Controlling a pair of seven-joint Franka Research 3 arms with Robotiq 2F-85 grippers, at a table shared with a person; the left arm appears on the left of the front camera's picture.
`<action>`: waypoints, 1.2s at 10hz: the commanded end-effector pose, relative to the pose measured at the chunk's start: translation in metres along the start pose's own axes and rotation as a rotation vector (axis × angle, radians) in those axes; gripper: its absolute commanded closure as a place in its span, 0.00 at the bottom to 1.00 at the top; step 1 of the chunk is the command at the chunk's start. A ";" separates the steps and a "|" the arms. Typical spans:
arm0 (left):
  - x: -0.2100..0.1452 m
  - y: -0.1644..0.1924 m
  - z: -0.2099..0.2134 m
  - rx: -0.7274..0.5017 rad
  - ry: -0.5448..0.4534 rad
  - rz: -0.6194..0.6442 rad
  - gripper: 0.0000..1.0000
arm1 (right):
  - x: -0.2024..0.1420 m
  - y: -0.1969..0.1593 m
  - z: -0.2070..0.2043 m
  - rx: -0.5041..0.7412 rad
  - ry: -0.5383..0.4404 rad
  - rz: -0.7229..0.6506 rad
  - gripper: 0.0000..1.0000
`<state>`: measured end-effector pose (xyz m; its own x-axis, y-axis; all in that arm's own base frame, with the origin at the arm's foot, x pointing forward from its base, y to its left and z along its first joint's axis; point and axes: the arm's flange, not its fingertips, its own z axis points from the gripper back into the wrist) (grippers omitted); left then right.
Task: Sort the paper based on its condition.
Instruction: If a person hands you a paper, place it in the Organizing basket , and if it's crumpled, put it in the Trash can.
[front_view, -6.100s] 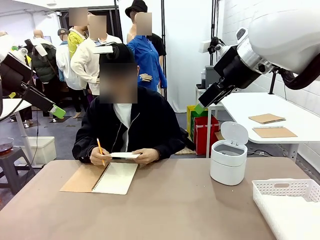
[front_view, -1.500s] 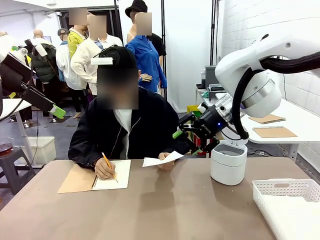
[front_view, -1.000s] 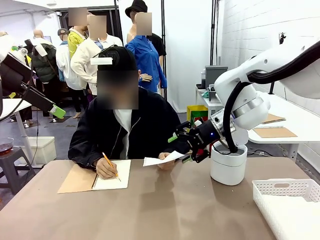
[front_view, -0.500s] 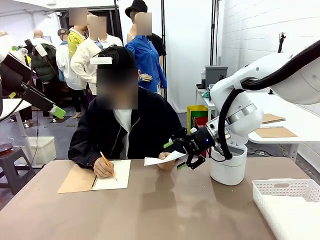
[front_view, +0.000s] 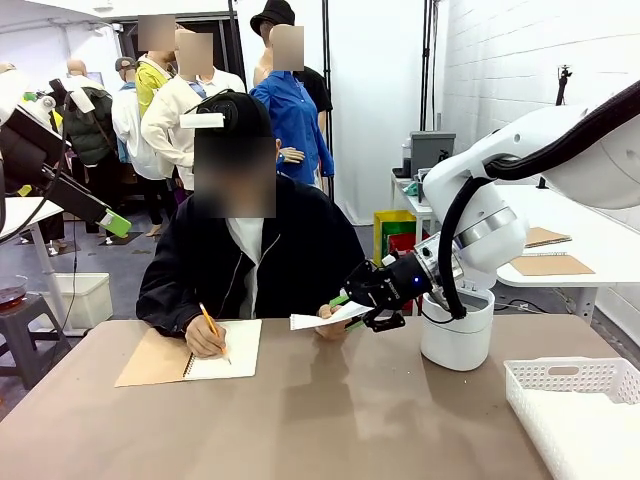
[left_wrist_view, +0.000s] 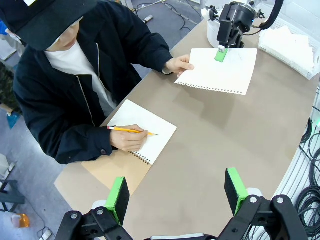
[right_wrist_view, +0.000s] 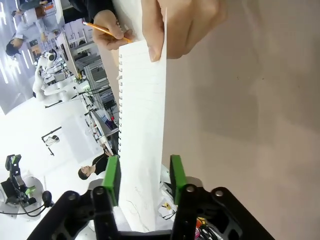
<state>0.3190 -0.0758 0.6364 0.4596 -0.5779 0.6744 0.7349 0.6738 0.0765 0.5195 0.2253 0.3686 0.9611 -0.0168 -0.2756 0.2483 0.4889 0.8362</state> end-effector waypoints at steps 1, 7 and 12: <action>0.001 -0.001 0.000 -0.005 0.001 0.010 0.00 | 0.002 0.001 -0.001 0.053 0.014 -0.025 1.00; 0.001 -0.001 0.000 -0.005 0.001 0.010 0.00 | 0.000 0.002 0.004 0.076 0.046 -0.004 1.00; 0.001 -0.001 0.000 -0.005 0.001 0.010 0.00 | -0.032 0.030 0.018 0.055 0.032 0.098 1.00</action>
<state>0.3191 -0.0757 0.6364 0.4598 -0.5778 0.6743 0.7349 0.6739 0.0763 0.5115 0.2259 0.3999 0.9685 0.0423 -0.2453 0.2026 0.4384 0.8757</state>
